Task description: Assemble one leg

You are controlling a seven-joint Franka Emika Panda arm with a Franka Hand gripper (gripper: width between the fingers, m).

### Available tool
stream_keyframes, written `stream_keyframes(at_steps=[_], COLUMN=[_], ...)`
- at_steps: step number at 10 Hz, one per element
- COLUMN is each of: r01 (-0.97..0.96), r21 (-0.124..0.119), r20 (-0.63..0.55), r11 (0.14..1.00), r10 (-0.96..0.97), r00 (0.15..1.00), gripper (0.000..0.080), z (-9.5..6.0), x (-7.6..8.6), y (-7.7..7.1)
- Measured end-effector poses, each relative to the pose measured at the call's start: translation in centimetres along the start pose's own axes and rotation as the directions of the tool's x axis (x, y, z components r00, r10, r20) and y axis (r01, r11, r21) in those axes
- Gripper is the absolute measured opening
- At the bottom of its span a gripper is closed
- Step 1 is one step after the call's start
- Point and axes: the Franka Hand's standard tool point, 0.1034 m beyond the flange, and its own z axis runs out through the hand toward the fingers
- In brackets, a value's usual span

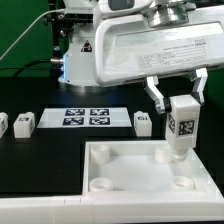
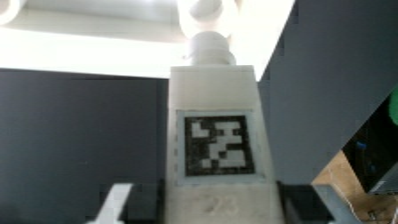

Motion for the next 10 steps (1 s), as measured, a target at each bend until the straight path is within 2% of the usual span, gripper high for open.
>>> stream_keyframes(at_steps=[2, 4, 5, 7, 10], r01=[0.009, 0.016, 0.030, 0.036, 0.042], r21=[0.010, 0.010, -0.007, -0.015, -0.013], r20=[-0.021, -0.059, -0.139, -0.136, -0.124], r11=[1.000, 1.000, 1.000, 0.999, 0.999], r10=[-0.009, -0.016, -0.030, -0.038, -0.043], r00=[1.000, 0.998, 0.990, 0.990, 0.991], gripper=[0.0293, 0.0293, 0.0293, 0.0293, 0.0293], z=[1.9, 2.9, 3.0, 2.9, 2.6], x=[-1.3, -2.1, -2.2, -2.0, -2.3], y=[-1.2, -1.9, -1.4, -0.6, -0.8])
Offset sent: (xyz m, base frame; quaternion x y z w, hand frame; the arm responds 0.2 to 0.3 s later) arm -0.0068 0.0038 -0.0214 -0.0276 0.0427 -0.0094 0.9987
